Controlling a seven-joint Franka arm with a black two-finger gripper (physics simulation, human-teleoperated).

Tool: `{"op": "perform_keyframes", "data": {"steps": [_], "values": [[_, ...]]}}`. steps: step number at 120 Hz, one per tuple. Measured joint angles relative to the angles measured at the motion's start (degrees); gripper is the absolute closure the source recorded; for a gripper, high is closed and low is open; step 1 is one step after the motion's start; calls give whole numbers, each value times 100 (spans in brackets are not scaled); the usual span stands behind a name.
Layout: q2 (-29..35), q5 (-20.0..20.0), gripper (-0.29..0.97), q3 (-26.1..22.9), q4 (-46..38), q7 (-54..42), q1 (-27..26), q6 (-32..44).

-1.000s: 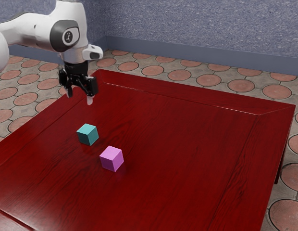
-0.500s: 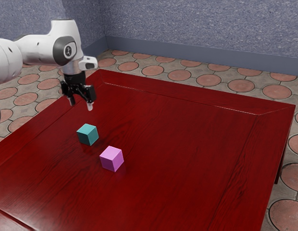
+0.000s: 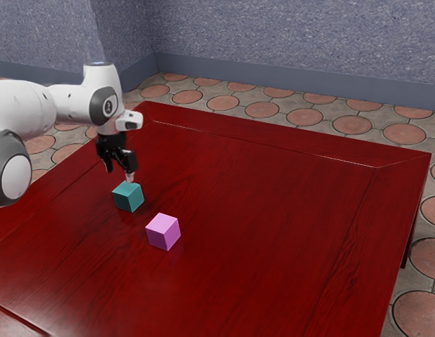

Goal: Pick up the blue block with one arm, and put the blue block on the pink block with one arm

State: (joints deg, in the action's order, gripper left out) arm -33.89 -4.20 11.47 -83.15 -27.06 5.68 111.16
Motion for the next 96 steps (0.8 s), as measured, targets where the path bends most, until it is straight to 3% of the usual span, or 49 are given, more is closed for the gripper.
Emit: {"op": "perform_keyframes", "data": {"steps": [96], "values": [[-734, -537, 0, 4, 1, -720, 79, 799]]}}
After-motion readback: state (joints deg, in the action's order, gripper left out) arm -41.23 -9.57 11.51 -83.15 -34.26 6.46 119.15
